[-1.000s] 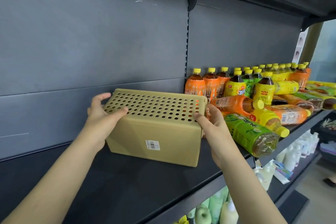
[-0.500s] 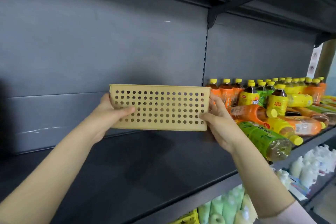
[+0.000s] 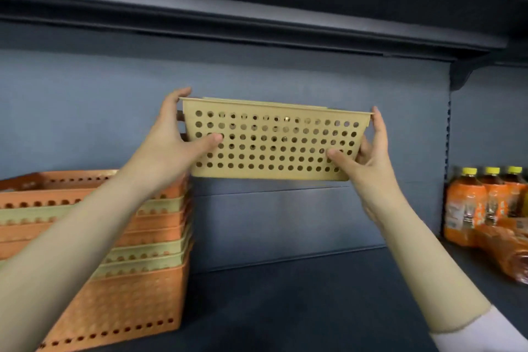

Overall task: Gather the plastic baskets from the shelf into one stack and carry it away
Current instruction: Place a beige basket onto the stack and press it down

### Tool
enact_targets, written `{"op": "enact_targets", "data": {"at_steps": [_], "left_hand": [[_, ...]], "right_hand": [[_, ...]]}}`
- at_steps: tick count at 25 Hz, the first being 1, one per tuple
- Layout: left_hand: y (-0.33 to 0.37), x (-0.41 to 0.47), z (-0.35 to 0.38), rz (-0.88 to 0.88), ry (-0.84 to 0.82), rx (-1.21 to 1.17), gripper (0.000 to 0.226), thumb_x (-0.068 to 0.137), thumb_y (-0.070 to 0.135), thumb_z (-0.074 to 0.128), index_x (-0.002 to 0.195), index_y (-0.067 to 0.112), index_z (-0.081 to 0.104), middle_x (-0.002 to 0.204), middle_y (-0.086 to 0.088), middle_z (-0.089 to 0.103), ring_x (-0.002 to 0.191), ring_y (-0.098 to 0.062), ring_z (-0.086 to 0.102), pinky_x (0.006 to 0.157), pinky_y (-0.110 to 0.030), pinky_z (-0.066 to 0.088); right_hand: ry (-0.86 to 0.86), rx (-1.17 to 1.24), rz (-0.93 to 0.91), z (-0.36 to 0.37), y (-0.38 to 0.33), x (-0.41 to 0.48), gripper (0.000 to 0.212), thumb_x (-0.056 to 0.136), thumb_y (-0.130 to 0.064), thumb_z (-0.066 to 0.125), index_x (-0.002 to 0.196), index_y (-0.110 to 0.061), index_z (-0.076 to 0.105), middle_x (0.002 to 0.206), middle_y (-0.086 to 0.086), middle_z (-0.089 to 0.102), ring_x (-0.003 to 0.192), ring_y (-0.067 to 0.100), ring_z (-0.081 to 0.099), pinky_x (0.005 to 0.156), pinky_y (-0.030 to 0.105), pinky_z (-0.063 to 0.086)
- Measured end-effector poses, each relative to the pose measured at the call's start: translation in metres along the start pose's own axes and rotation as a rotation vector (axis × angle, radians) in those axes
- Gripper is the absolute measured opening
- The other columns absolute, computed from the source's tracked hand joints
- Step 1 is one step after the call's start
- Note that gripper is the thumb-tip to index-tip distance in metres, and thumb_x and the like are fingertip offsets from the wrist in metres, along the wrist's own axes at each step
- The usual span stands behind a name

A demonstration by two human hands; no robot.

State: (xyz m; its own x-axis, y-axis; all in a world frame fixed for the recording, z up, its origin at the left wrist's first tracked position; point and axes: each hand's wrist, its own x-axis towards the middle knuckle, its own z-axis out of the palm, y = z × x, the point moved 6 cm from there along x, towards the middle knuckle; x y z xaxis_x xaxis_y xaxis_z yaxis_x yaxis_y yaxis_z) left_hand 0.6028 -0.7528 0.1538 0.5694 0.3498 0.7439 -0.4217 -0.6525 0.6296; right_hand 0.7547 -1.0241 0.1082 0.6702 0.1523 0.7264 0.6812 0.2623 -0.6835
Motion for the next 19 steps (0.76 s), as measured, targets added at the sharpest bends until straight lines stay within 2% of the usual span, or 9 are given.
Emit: {"op": "enact_targets", "data": {"at_steps": [1, 3, 5, 6, 8, 10, 13, 16, 19], "left_hand": [[-0.006, 0.003, -0.026, 0.004, 0.021, 0.028, 0.077, 0.087, 0.020, 0.072, 0.145, 0.037, 0.026, 0.108, 0.026, 0.046, 0.078, 0.004, 0.064, 0.055, -0.006, 0.046], [-0.021, 0.009, -0.077, -0.004, 0.069, 0.078, 0.075, 0.087, 0.024, 0.072, 0.145, 0.037, 0.027, 0.108, 0.023, 0.048, 0.082, 0.005, 0.059, 0.062, -0.009, 0.045], [-0.042, 0.008, -0.124, -0.040, 0.119, 0.113, 0.076, 0.087, 0.028, 0.072, 0.146, 0.039, 0.026, 0.118, 0.014, 0.052, 0.093, -0.005, 0.060, 0.078, -0.024, 0.045], [-0.052, 0.006, -0.143, -0.060, 0.140, 0.131, 0.076, 0.086, 0.029, 0.072, 0.145, 0.040, 0.026, 0.124, 0.010, 0.051, 0.099, -0.013, 0.061, 0.079, -0.031, 0.046], [-0.072, -0.001, -0.179, -0.086, 0.187, 0.159, 0.072, 0.085, 0.032, 0.073, 0.140, 0.044, 0.029, 0.127, 0.008, 0.051, 0.105, -0.020, 0.060, 0.072, -0.032, 0.047], [-0.088, -0.008, -0.210, -0.096, 0.211, 0.164, 0.070, 0.083, 0.035, 0.074, 0.136, 0.049, 0.030, 0.128, 0.009, 0.054, 0.106, -0.020, 0.063, 0.074, -0.032, 0.049], [-0.107, -0.020, -0.241, -0.114, 0.239, 0.178, 0.071, 0.081, 0.039, 0.076, 0.133, 0.054, 0.031, 0.128, 0.008, 0.057, 0.113, -0.021, 0.062, 0.083, -0.037, 0.051], [-0.115, -0.028, -0.254, -0.113, 0.218, 0.192, 0.073, 0.078, 0.045, 0.077, 0.128, 0.062, 0.028, 0.129, 0.009, 0.056, 0.120, -0.019, 0.057, 0.098, -0.048, 0.049], [-0.122, -0.038, -0.258, -0.097, 0.195, 0.186, 0.079, 0.078, 0.045, 0.075, 0.137, 0.058, 0.025, 0.133, 0.013, 0.051, 0.124, -0.011, 0.048, 0.105, -0.039, 0.039]], "right_hand": [[-0.019, 0.004, -0.024, 0.027, -0.005, 0.001, 0.098, 0.088, 0.000, 0.067, 0.153, -0.039, 0.005, 0.137, -0.002, 0.061, 0.124, 0.013, 0.059, 0.101, 0.035, 0.049], [-0.038, 0.010, -0.073, 0.078, -0.015, 0.003, 0.096, 0.087, 0.002, 0.067, 0.152, -0.037, 0.009, 0.135, 0.002, 0.062, 0.122, 0.013, 0.061, 0.098, 0.029, 0.051], [-0.072, 0.012, -0.099, 0.129, -0.019, 0.004, 0.092, 0.087, 0.003, 0.068, 0.150, -0.036, 0.014, 0.134, 0.003, 0.061, 0.121, 0.012, 0.061, 0.099, 0.028, 0.051], [-0.094, 0.006, -0.104, 0.151, -0.019, 0.004, 0.091, 0.086, 0.002, 0.068, 0.149, -0.037, 0.016, 0.135, 0.001, 0.060, 0.121, 0.010, 0.060, 0.101, 0.030, 0.050], [-0.150, -0.014, -0.105, 0.191, -0.016, 0.003, 0.090, 0.087, -0.002, 0.070, 0.149, -0.039, 0.017, 0.140, -0.004, 0.057, 0.124, 0.006, 0.057, 0.103, 0.033, 0.049], [-0.194, -0.022, -0.096, 0.226, -0.013, 0.001, 0.090, 0.087, -0.007, 0.071, 0.150, -0.038, 0.016, 0.146, -0.006, 0.052, 0.128, 0.004, 0.053, 0.105, 0.034, 0.047], [-0.221, -0.027, -0.107, 0.258, -0.012, -0.006, 0.089, 0.085, -0.011, 0.074, 0.148, -0.040, 0.019, 0.148, -0.006, 0.049, 0.131, 0.006, 0.050, 0.105, 0.032, 0.047], [-0.185, -0.064, -0.144, 0.266, -0.011, -0.019, 0.083, 0.081, -0.015, 0.079, 0.134, -0.052, 0.026, 0.140, -0.014, 0.051, 0.129, 0.007, 0.052, 0.103, 0.027, 0.048], [-0.151, -0.081, -0.158, 0.265, -0.005, -0.036, 0.082, 0.077, -0.017, 0.082, 0.128, -0.052, 0.029, 0.128, -0.027, 0.049, 0.124, -0.003, 0.052, 0.096, 0.015, 0.047]]}}
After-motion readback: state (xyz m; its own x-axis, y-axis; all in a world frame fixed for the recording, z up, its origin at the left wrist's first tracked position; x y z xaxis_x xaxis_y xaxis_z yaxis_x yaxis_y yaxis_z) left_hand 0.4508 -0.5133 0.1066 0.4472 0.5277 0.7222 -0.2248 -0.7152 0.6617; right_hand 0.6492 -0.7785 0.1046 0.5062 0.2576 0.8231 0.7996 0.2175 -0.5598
